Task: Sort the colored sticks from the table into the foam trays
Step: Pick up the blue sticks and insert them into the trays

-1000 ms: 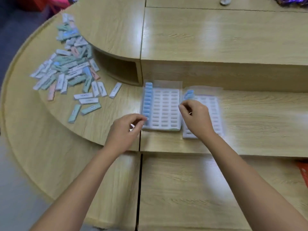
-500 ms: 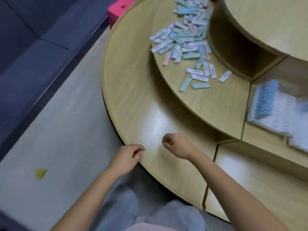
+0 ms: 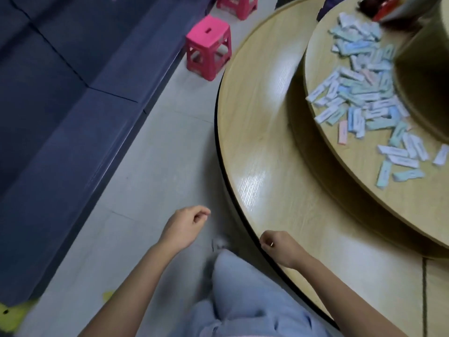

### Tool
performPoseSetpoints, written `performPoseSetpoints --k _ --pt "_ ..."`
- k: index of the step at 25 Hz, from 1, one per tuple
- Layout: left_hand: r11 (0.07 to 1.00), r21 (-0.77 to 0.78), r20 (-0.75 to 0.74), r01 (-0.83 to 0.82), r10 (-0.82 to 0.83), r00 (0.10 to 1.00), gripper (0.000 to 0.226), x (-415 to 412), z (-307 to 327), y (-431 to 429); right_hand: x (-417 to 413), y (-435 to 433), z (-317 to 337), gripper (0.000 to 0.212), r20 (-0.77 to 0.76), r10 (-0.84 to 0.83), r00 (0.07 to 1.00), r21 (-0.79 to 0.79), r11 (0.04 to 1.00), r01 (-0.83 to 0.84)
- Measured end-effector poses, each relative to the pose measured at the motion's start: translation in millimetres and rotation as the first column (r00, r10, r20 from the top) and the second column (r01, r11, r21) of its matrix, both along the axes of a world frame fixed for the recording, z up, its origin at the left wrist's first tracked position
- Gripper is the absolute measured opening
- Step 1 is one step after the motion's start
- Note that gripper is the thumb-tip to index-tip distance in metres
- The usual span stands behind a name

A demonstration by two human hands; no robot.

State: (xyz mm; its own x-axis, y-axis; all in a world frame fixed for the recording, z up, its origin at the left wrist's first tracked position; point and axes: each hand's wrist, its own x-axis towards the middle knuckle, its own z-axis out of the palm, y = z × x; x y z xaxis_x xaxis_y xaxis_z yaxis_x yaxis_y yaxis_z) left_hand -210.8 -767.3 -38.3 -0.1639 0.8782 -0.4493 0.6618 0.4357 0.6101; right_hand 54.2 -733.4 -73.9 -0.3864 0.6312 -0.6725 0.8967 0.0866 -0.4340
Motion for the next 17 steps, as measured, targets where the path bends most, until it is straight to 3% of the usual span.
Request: performPoseSetpoints --k 3,9,13,17 --pt "0.993 0.011 -0.001 0.118 -0.118 0.993 0.019 -32 -6 71 -26 46 -13 0.018 0.002 -0.109 0.994 0.035 0.993 0.109" --pt "0.885 -0.153 -0.110 0.439 -0.457 0.883 0.024 -90 -9 208 -89 184 5 0.020 -0.070 -0.272 0.960 0.059 0.959 0.277" --pt "0.815 -0.139 -0.044 0.562 -0.572 0.819 0.023 -87 -6 293 -103 267 41 0.021 -0.153 -0.432 0.889 0.143 0.880 0.453" --pt "0.691 -0.076 0.037 0.719 -0.719 0.694 0.022 -58 -6 407 -100 328 56 0.018 -0.185 -0.607 0.773 0.170 0.755 0.633"
